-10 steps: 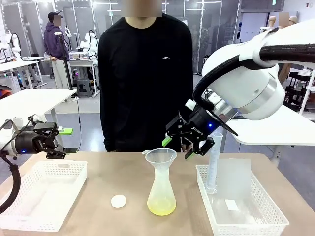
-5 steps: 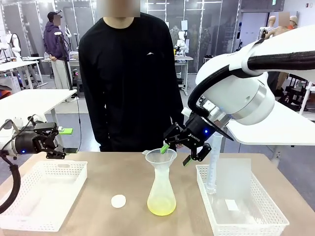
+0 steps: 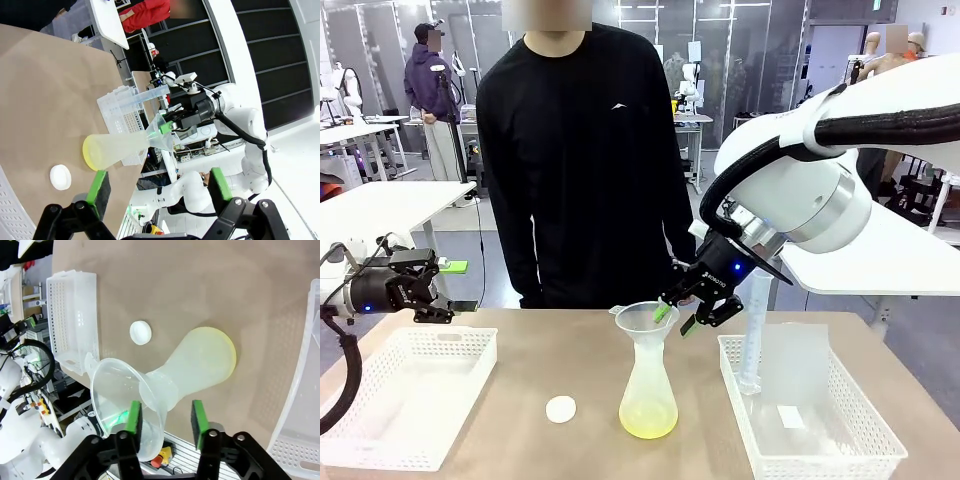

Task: Prepare the solutions needed for the experiment.
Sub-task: Once the solution is in the Big flask , pick up the Plastic Funnel and place it back into the right Organizing basket.

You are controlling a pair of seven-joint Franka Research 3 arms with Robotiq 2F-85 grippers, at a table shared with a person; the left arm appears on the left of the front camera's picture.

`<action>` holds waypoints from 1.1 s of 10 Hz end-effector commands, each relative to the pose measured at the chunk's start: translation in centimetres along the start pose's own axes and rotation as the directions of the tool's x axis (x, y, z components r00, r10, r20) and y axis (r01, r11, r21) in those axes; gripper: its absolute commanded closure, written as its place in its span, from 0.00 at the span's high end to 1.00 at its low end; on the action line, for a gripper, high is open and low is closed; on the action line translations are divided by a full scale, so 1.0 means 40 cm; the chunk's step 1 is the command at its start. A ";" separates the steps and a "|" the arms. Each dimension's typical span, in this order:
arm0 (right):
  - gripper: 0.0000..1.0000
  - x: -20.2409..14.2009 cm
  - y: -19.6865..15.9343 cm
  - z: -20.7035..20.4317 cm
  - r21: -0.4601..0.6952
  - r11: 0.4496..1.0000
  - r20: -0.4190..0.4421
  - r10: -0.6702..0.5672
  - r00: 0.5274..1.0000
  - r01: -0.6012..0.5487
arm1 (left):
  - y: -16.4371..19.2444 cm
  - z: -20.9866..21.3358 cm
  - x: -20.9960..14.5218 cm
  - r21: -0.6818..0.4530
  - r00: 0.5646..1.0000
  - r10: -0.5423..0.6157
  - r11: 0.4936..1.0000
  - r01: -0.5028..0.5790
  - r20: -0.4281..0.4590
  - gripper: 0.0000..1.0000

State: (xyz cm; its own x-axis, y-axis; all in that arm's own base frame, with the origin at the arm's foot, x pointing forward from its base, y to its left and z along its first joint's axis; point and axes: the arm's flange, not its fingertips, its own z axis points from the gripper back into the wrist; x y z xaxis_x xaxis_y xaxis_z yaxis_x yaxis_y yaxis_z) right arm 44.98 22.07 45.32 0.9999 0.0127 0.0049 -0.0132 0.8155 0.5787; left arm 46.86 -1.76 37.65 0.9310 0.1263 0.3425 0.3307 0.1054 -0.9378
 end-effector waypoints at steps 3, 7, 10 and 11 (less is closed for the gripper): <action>0.10 0.011 0.015 -0.004 -0.030 0.999 -0.002 -0.040 0.999 0.040 | -0.006 0.002 -0.003 0.002 1.000 -0.006 1.000 0.006 -0.007 1.00; 0.00 0.004 0.014 0.000 -0.034 0.999 0.007 -0.037 0.999 0.037 | -0.006 0.002 -0.003 0.002 1.000 -0.006 1.000 0.006 -0.007 1.00; 0.00 -0.019 0.028 0.021 -0.026 0.999 0.030 -0.031 0.999 0.032 | -0.006 0.002 -0.003 0.002 1.000 -0.006 1.000 0.006 -0.007 1.00; 0.00 -0.028 0.035 0.031 -0.027 0.999 0.037 -0.033 0.999 0.034 | -0.006 0.002 -0.003 0.002 1.000 -0.006 1.000 0.006 -0.007 1.00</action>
State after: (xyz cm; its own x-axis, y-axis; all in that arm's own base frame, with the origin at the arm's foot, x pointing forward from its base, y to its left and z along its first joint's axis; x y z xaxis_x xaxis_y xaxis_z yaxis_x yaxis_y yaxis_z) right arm 44.55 22.17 46.39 0.9999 0.0007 0.0158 -0.0095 0.8209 0.5709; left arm 46.85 -1.76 37.65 0.9310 0.1263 0.3425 0.3307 0.1054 -0.9378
